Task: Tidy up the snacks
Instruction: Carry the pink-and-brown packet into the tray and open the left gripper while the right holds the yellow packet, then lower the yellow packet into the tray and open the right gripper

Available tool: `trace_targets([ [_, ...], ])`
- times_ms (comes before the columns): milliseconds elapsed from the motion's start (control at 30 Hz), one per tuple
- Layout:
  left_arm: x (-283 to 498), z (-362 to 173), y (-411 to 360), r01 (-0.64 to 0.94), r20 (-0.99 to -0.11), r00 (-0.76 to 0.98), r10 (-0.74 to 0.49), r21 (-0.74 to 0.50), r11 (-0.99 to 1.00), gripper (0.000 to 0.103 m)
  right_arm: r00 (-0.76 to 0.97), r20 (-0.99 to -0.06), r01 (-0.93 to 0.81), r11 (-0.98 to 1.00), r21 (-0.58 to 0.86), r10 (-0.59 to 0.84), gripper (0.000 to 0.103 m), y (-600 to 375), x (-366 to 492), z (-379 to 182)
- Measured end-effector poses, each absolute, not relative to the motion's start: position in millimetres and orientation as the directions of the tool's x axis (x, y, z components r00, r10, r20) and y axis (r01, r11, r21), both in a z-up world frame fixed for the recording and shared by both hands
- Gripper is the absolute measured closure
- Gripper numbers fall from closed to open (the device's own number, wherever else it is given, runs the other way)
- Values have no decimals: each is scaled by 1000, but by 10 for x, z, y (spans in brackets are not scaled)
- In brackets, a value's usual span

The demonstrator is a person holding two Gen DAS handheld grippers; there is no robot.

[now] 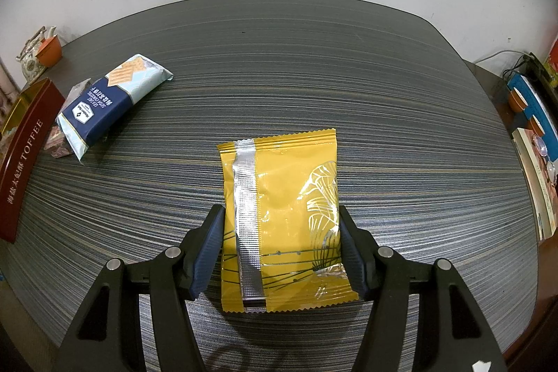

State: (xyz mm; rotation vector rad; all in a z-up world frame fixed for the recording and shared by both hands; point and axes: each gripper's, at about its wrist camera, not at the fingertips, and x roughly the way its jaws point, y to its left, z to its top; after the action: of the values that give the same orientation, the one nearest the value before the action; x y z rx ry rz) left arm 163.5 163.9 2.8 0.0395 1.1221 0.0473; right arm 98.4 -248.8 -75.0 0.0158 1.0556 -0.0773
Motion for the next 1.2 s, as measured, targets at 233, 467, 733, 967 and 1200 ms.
trace_targets([
  [233, 1577, -64, 1694, -30, -911, 409, 53, 45, 999, 70, 491, -870, 72, 997, -19, -52, 45, -2491, 983, -750],
  [467, 1471, -25, 1693, -18, -906, 420, 46, 42, 999, 70, 488, -871, 73, 997, -16, -50, 45, -2474, 980, -744],
  [733, 1309, 48, 1730, 3, -906, 422, 21, 25, 1000, 68, 478, -877, 77, 997, -15, -50, 46, -2471, 1001, -738],
  [967, 1158, 92, 1844, 8, -891, 453, 40, 49, 999, 43, 469, -881, 75, 997, -24, -57, 48, -2442, 1032, -727],
  [1200, 1049, 75, 1937, 20, -876, 481, 38, 55, 998, 37, 465, -881, 84, 995, -55, -88, 48, -2350, 1038, -699],
])
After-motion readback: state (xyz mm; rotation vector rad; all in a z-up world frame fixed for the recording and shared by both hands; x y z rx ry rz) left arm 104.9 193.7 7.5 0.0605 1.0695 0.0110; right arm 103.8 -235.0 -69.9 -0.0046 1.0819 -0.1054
